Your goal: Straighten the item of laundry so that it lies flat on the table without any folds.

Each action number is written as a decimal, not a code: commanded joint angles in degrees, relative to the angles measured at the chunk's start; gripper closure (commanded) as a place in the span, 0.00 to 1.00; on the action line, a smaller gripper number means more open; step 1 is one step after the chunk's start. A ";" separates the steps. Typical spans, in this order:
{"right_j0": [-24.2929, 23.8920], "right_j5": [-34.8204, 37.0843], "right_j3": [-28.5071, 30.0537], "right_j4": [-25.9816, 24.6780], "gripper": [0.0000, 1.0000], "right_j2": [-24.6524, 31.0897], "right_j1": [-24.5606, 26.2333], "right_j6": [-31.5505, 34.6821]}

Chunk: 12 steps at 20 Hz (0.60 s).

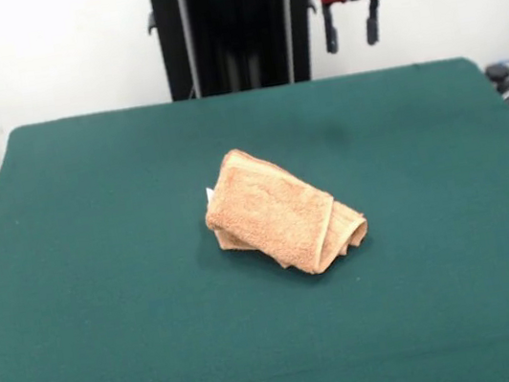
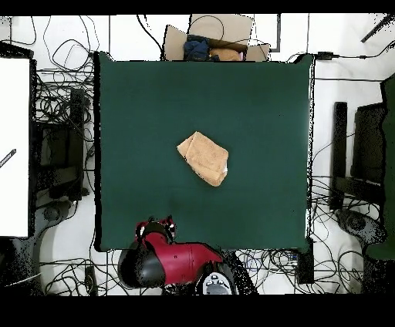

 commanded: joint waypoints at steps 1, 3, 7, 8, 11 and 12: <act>1.58 -5.03 0.74 -1.63 0.00 -1.56 3.12 10.10; 1.98 -5.64 0.81 -1.55 0.00 -1.90 3.51 10.28; 2.11 -6.06 0.87 -1.48 0.00 -2.16 3.80 10.16; 2.04 -6.25 0.89 -1.53 0.00 -2.15 3.93 10.13; 2.12 -7.12 0.97 -1.52 0.00 -2.43 4.51 10.13; 2.23 -7.50 0.97 -1.49 0.00 -2.59 4.77 10.14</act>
